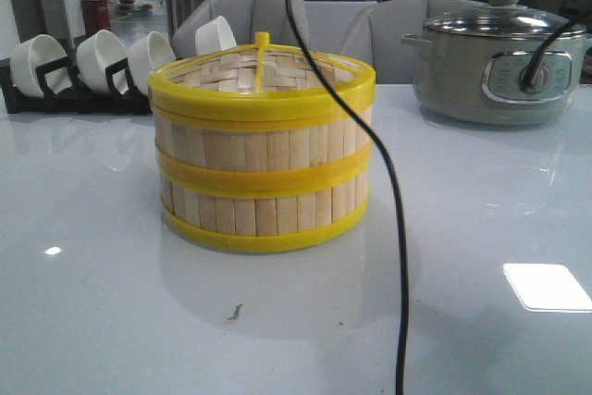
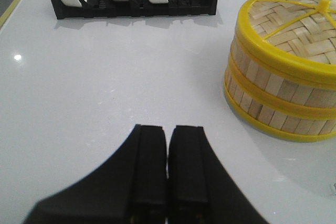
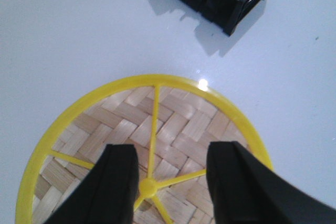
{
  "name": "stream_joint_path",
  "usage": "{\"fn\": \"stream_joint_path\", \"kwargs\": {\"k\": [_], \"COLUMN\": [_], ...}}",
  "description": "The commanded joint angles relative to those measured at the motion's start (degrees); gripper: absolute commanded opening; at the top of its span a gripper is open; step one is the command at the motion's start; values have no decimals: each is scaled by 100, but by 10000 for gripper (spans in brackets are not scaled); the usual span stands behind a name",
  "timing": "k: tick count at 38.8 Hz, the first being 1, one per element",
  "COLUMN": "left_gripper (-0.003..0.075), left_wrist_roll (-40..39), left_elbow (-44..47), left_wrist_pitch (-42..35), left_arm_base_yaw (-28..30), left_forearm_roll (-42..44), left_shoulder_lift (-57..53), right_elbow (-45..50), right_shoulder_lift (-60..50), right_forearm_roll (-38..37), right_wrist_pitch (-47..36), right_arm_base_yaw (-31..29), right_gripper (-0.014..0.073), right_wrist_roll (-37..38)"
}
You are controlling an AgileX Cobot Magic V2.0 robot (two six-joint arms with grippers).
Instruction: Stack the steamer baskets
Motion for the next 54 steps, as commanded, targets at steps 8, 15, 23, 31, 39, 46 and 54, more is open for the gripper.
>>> {"fn": "stream_joint_path", "kwargs": {"k": [8, 15, 23, 31, 39, 46, 54], "left_gripper": [87, 87, 86, 86, 86, 87, 86], "left_wrist_roll": [-38, -38, -38, -38, -38, -38, -38], "left_elbow": [-170, -170, -170, -170, -170, -170, -170], "left_wrist_pitch": [-483, -483, -483, -483, -493, -493, -493], "left_arm_base_yaw": [-8, -8, -8, -8, -8, -8, -8], "left_forearm_roll": [-33, -33, -33, -33, -33, -33, -33], "left_shoulder_lift": [24, 24, 24, 24, 24, 24, 24], "right_elbow": [1269, 2843, 4686, 6726, 8387, 9146, 9505], "right_shoulder_lift": [-1765, -2990, -4502, -6201, -7745, -8651, -9143], "right_forearm_roll": [-152, -147, -137, 80, 91, 91, 96], "right_wrist_pitch": [-998, -1710, -2416, -2968, -3262, -3262, -3263], "right_arm_base_yaw": [-696, -1383, -2299, -2987, -3527, -3699, -3699], "right_gripper": [425, 423, 423, 423, 420, 323, 296], "right_wrist_roll": [-24, -24, -24, -24, -24, -24, -24]}}
